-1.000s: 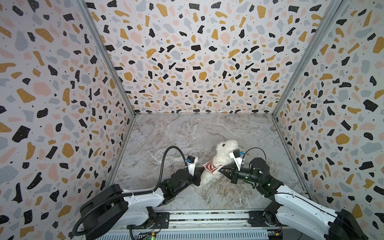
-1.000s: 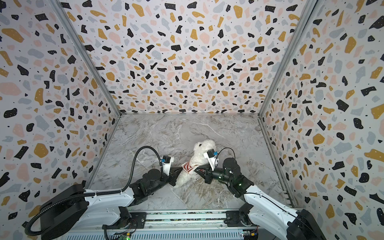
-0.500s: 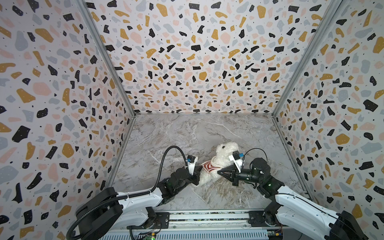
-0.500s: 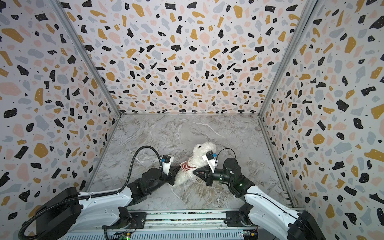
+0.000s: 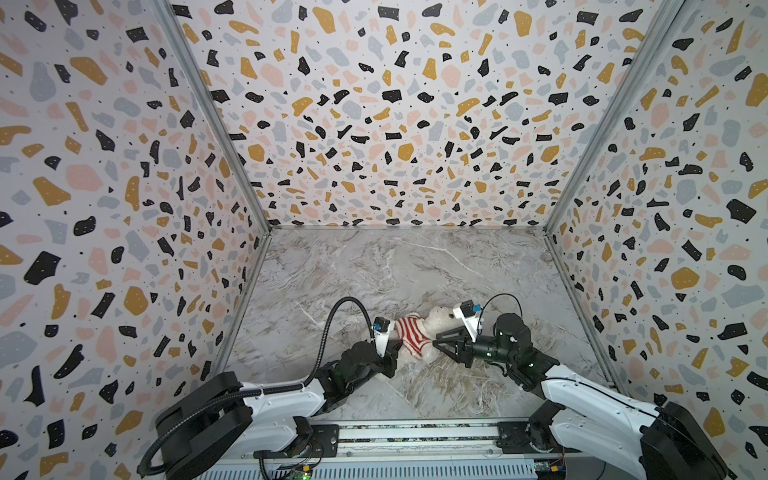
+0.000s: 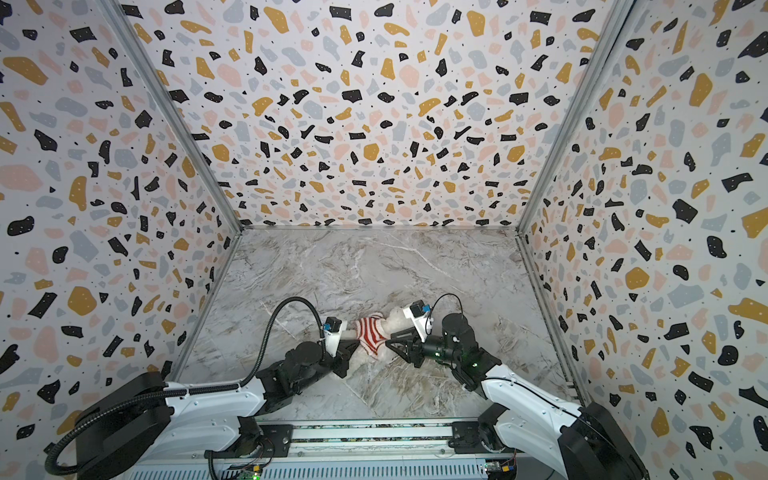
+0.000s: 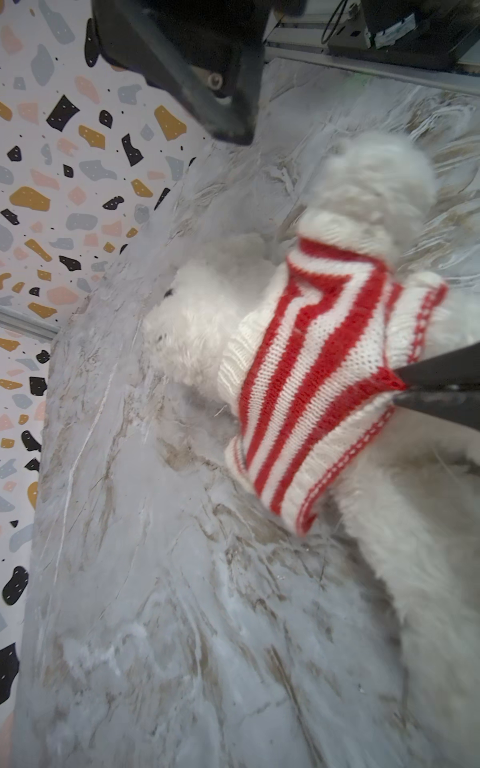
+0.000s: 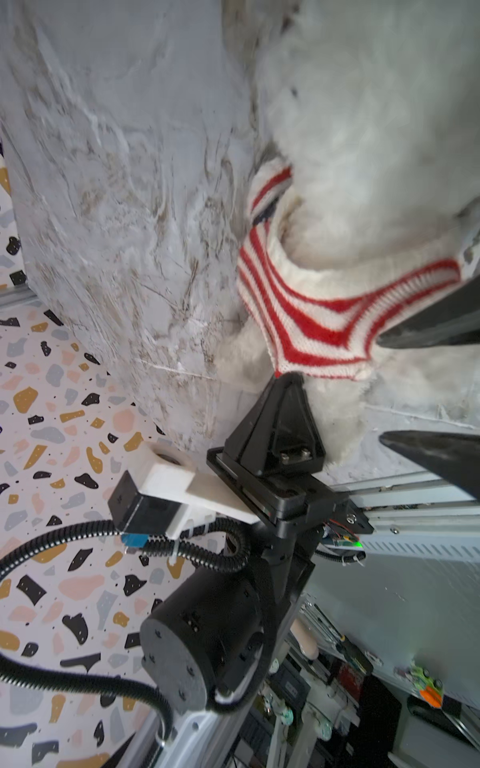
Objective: Dress the teddy bear
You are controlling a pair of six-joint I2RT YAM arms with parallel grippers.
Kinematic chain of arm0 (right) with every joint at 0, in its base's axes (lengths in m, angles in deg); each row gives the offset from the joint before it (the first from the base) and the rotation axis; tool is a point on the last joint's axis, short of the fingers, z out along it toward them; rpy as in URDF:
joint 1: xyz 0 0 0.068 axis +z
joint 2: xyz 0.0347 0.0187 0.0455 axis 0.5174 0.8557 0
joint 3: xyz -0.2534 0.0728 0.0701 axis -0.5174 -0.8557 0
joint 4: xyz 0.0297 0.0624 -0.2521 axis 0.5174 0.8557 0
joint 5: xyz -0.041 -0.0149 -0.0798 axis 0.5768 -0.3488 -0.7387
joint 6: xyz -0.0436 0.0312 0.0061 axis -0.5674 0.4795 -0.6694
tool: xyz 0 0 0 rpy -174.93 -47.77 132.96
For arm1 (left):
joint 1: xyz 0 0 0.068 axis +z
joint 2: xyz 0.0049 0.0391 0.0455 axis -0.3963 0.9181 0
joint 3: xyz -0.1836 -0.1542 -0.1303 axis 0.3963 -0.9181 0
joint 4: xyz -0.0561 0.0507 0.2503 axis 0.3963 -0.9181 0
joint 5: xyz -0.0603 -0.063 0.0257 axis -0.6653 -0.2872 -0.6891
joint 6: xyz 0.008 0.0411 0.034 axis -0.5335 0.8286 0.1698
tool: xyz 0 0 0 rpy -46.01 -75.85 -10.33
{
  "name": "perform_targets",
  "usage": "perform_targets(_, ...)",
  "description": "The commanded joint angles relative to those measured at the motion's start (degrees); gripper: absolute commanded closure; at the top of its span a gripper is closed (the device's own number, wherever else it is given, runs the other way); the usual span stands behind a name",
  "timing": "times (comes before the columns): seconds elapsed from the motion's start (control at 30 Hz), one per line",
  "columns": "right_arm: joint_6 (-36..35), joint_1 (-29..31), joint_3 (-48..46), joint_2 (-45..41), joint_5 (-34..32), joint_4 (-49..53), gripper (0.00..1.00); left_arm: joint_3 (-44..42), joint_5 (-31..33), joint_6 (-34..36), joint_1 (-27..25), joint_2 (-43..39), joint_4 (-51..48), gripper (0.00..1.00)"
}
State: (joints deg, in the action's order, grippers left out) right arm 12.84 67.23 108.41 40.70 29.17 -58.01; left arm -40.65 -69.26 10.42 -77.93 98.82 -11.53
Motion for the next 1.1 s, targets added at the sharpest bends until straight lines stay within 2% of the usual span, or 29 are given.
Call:
perform_targets(0.0,-1.5,-0.2,-0.8,-1.7,-3.9,2.0,0.62,-0.4,-1.2,-1.9,-1.1,3.4,6.1,1.0)
perform_targets(0.17,-6.3,1.9,-0.2,-4.2,-6.8,8.4,0.56,0.6,-2.2,-3.3,-2.2,8.2,8.9,1.0)
perform_targets(0.3,-9.8,7.9,1.6,-4.9,-16.3,16.5,0.53,1.2,-3.2,-4.3,-2.8,10.6,11.2,1.0)
perform_targets(0.43,-7.2,12.7,1.1,-4.7,-22.8,19.2,0.51,2.2,-3.8,-5.0,-3.1,12.5,12.3,1.0)
perform_targets(0.63,-1.5,15.3,-0.2,-2.0,-28.1,18.5,0.5,3.0,-4.4,-5.4,-3.4,13.7,13.1,1.0)
perform_targets(0.9,0.2,15.8,-0.7,2.7,-33.1,18.3,0.52,2.9,-4.3,-5.5,-3.6,13.7,13.3,1.0)
perform_targets(1.07,2.3,16.3,-2.6,1.7,-35.7,18.6,0.54,2.7,-4.3,-5.5,-3.6,13.6,13.6,1.0)
